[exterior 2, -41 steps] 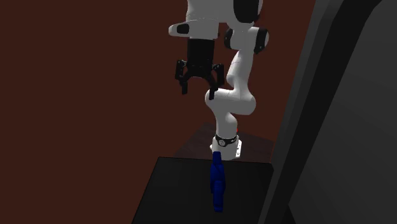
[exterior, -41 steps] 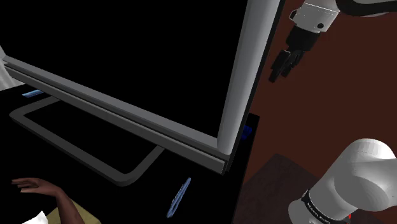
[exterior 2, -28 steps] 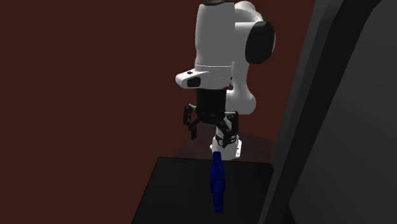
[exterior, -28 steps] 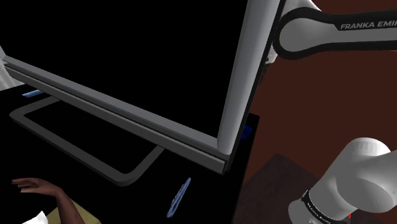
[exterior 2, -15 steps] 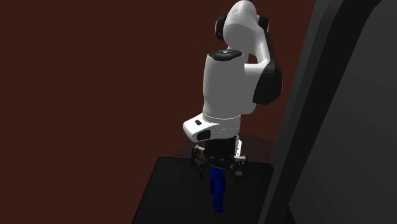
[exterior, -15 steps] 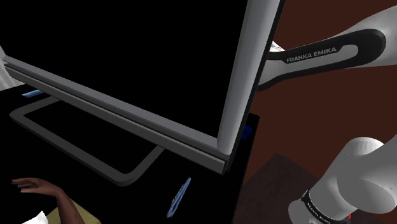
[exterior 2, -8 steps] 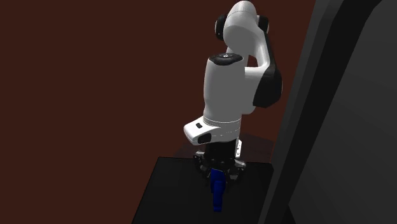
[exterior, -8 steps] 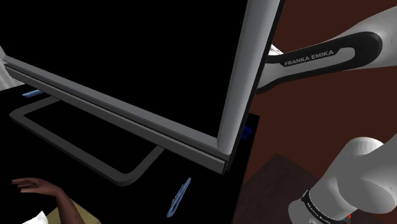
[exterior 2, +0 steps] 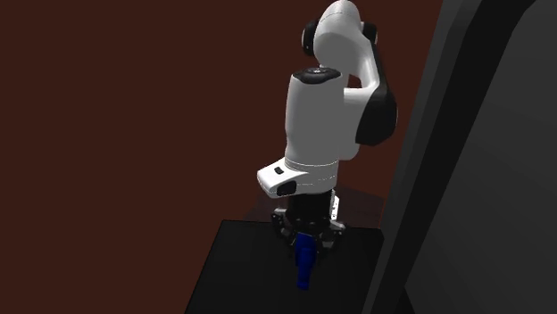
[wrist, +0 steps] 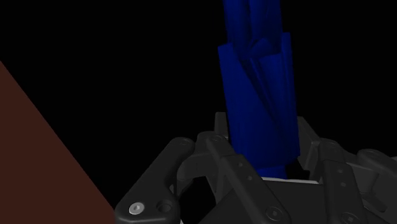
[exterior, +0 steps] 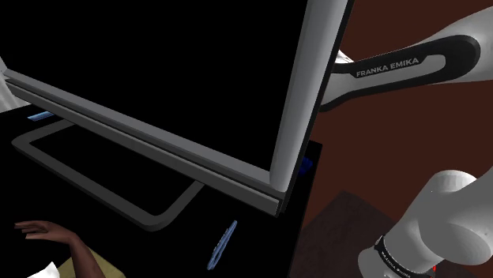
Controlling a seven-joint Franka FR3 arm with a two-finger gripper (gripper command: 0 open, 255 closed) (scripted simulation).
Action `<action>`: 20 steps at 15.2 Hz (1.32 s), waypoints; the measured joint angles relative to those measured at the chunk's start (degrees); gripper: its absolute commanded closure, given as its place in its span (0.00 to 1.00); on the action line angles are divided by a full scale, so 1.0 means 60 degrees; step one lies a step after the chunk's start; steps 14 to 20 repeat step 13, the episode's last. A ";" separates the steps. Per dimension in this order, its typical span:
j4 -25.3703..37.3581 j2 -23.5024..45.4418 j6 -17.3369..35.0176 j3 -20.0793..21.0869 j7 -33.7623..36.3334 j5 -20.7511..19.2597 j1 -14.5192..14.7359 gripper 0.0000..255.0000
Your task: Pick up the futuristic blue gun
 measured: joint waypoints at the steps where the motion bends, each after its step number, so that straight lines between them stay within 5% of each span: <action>1: 0.0047 -0.0088 -0.0135 0.0001 0.0015 0.0006 0.0009 1.00; 12: 0.1145 -0.0445 -0.1589 -0.0075 0.0051 -0.0038 -0.0011 1.00; 20: 0.1224 -0.0444 -0.1668 -0.0087 0.0042 -0.0044 -0.0017 1.00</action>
